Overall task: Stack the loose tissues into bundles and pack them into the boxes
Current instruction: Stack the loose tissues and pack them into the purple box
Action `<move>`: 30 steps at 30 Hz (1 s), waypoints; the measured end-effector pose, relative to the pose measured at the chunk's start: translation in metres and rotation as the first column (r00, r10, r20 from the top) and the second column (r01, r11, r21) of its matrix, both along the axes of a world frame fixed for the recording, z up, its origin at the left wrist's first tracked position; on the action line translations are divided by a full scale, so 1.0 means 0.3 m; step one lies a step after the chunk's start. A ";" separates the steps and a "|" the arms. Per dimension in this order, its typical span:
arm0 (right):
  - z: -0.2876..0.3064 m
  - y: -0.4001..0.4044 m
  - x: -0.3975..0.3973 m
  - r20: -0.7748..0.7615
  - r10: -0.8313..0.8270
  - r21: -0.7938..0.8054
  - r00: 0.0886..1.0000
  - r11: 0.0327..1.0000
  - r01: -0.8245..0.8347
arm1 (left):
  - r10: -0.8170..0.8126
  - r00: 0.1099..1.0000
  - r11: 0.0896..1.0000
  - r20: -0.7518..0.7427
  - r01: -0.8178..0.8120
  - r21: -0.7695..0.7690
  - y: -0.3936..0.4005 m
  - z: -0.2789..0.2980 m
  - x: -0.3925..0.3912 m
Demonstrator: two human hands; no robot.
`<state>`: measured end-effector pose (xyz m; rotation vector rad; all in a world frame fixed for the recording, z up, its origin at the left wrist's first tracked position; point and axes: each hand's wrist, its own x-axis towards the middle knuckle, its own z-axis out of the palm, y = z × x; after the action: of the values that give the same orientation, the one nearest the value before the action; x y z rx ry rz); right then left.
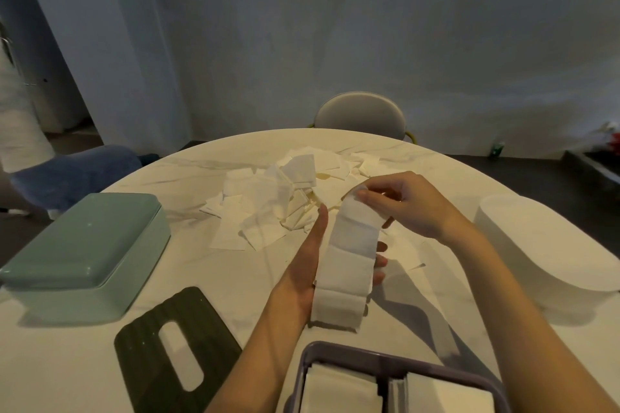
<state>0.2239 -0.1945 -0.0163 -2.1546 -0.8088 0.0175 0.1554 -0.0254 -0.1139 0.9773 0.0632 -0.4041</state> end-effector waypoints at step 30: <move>-0.080 0.020 0.026 0.002 0.033 -0.102 0.999 0.994 -0.033 | 0.286 0.958 0.958 0.011 -0.286 0.026 -0.010 0.000 -0.001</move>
<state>0.2319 -0.1885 -0.0404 -2.2376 -0.8626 0.0738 0.1550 -0.0282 -0.1140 0.9791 0.2022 -0.1337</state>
